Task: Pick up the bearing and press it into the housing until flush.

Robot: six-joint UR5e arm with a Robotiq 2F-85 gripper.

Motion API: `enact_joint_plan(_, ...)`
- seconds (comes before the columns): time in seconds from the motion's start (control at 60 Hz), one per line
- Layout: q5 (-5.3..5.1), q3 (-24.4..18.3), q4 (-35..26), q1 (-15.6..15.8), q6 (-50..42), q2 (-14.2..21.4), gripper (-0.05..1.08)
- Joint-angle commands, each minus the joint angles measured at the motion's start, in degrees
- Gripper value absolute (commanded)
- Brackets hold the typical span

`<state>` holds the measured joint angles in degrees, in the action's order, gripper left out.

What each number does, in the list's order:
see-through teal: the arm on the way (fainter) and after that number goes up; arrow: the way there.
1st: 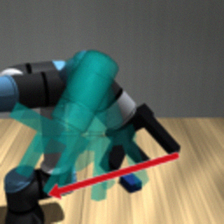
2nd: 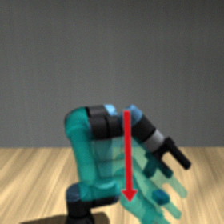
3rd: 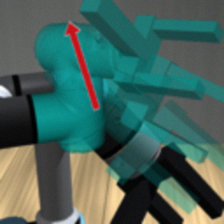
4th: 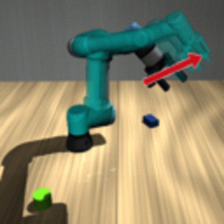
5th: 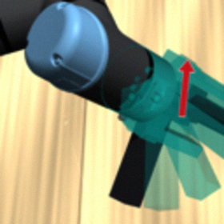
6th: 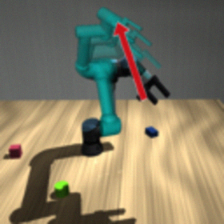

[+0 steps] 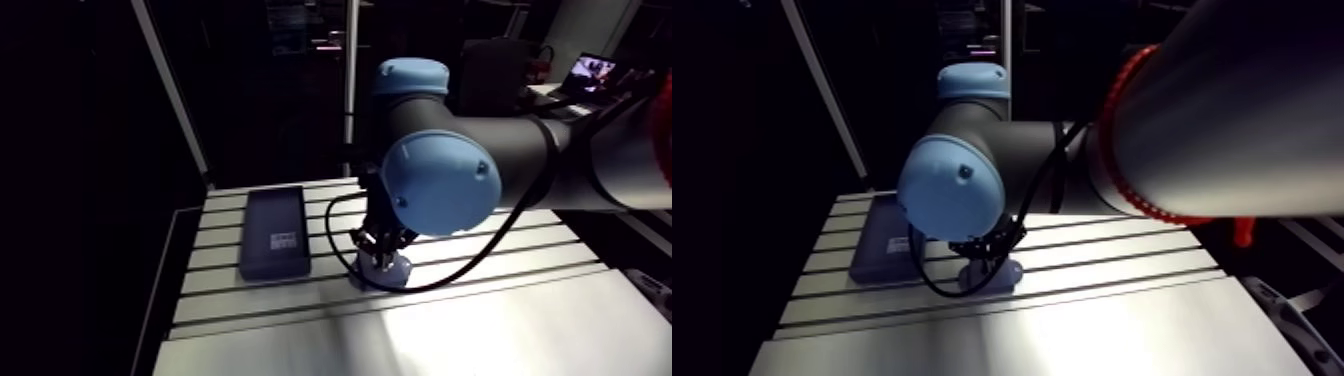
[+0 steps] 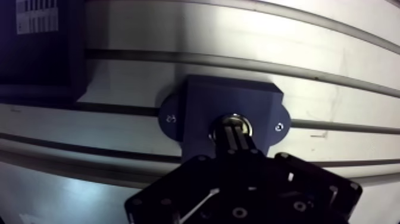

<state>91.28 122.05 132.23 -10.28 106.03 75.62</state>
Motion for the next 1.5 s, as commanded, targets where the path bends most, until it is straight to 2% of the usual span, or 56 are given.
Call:
enact_joint_plan(0.017,0.08,0.0,0.0,0.0,0.0,-0.3,1.08)
enact_joint_plan(0.567,-0.18,-0.4,-0.1,-0.1,0.1,-0.2,1.08)
enact_joint_plan(0.933,0.07,-2.6,-3.0,0.7,0.1,2.2,1.08)
enact_joint_plan(1.1,0.08,-3.4,-4.9,0.7,0.1,3.1,1.03)
enact_joint_plan(1.133,0.08,-3.6,-5.4,0.7,0.0,3.4,0.99)
enact_joint_plan(1.15,0.08,-3.8,-6.0,0.7,0.1,3.6,0.92)
enact_joint_plan(1.167,0.08,-3.8,-6.0,0.7,0.1,3.6,0.92)
enact_joint_plan(1.183,0.08,-4.1,-6.7,0.7,0.0,3.8,0.78)
enact_joint_plan(1.2,0.08,-4.1,-6.7,0.7,0.0,3.8,0.78)
enact_joint_plan(1.233,0.00,-4.8,-8.4,1.0,0.0,4.1,0.37)
enact_joint_plan(1.25,0.00,-4.8,-8.4,1.0,0.0,4.1,0.37)
enact_joint_plan(1.267,0.07,-5.2,-9.5,1.3,0.0,4.3,0.17)
enact_joint_plan(1.283,0.07,-5.2,-9.5,1.3,0.0,4.3,0.17)
enact_joint_plan(1.3,0.08,-5.7,-10.6,1.5,-0.1,4.5,0.03)
enact_joint_plan(1.5,0.34,-8.7,-15.9,2.4,-0.4,6.0,0.01)
